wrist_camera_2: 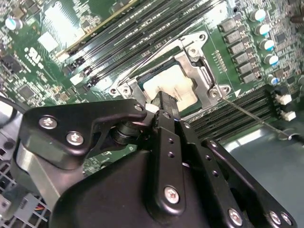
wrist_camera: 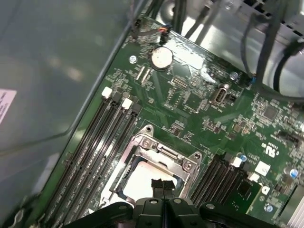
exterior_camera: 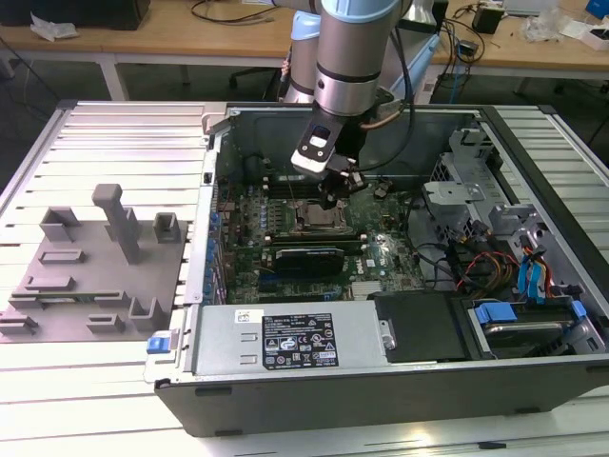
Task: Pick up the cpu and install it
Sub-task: 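Close the cpu cover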
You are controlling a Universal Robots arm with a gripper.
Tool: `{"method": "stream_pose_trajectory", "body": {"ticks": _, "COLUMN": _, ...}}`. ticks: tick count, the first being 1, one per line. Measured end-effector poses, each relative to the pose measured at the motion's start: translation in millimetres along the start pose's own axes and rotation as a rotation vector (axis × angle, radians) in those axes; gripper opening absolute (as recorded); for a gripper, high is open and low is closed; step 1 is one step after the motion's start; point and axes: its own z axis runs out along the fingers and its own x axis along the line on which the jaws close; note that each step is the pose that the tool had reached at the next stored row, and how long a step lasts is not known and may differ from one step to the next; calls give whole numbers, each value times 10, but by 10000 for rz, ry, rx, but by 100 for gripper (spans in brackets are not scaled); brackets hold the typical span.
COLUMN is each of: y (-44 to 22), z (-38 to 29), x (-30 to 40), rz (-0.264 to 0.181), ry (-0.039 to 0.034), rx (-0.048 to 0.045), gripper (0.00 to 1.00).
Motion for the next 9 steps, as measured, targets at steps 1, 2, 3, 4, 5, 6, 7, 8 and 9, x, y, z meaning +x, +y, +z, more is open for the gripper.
{"method": "stream_pose_trajectory", "body": {"ticks": 1, "y": 0, "z": 0, "x": 0, "rz": -138, "ry": -4, "rx": -3, "gripper": 11}}
{"method": "stream_pose_trajectory", "body": {"ticks": 2, "y": 0, "z": 0, "x": 0, "rz": -278, "ry": -9, "rx": -7, "gripper": 11}}
{"method": "stream_pose_trajectory", "body": {"ticks": 3, "y": 0, "z": 0, "x": 0, "rz": -414, "ry": -12, "rx": -11, "gripper": 11}}
{"method": "stream_pose_trajectory", "body": {"ticks": 4, "y": 0, "z": 0, "x": 0, "rz": -578, "ry": -17, "rx": -15, "gripper": 11}}
{"method": "stream_pose_trajectory", "body": {"ticks": 5, "y": 0, "z": 0, "x": 0, "rz": -715, "ry": -21, "rx": -18, "gripper": 11}}
{"method": "stream_pose_trajectory", "body": {"ticks": 6, "y": 0, "z": 0, "x": 0, "rz": -917, "ry": -27, "rx": -24, "gripper": 11}}
{"method": "stream_pose_trajectory", "body": {"ticks": 7, "y": 0, "z": 0, "x": 0, "rz": -1068, "ry": -31, "rx": -28, "gripper": 11}}
{"method": "stream_pose_trajectory", "body": {"ticks": 8, "y": 0, "z": 0, "x": 0, "rz": -1231, "ry": -36, "rx": -32, "gripper": 11}}
{"method": "stream_pose_trajectory", "body": {"ticks": 9, "y": 0, "z": 0, "x": 0, "rz": -1349, "ry": -39, "rx": -35, "gripper": 11}}
